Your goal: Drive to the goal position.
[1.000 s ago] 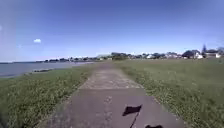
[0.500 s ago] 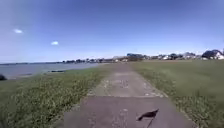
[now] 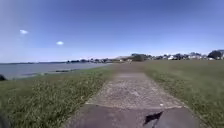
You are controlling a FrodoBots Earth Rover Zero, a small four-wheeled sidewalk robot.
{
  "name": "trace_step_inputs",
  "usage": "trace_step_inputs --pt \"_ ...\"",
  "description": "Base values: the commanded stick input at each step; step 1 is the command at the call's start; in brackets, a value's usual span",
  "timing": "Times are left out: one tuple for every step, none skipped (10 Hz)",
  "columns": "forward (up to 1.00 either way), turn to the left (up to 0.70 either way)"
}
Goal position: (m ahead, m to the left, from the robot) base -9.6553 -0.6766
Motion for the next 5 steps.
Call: trace_step_inputs --pt "0.7 0.04" --pt "0.7 0.04" --pt "0.7 0.04" --pt "0.7 0.04" --pt "0.7 0.04"
